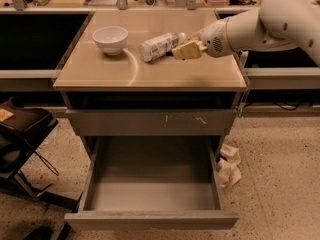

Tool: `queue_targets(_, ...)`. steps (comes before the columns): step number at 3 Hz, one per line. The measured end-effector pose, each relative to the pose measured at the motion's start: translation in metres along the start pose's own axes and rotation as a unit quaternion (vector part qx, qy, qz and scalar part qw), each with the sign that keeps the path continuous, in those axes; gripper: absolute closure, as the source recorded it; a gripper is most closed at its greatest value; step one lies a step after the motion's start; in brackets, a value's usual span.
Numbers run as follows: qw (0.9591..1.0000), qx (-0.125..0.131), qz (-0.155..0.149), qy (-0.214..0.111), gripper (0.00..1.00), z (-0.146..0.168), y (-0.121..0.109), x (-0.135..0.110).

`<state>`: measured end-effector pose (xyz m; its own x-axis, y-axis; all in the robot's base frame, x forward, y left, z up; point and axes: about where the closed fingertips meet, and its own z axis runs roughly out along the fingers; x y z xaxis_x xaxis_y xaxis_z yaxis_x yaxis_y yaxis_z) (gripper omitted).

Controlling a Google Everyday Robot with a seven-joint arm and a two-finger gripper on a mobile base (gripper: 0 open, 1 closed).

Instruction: Place rxbar blueberry into middle drawer

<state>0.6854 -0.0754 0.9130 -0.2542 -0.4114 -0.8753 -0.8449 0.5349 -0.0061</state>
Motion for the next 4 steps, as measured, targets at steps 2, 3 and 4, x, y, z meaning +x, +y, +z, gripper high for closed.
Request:
queue_targets(2,0.9986,-0.026,-0.045,-0.007,1.0,-0.072,0.142,0.018)
queue_targets(3,0.9991,-0.041,0.004,0.001,1.0,-0.043,0.146,0.125)
queue_targets(4,0.9994,-0.004,0.035,-0.007,1.0,-0.001,0.105,0.196)
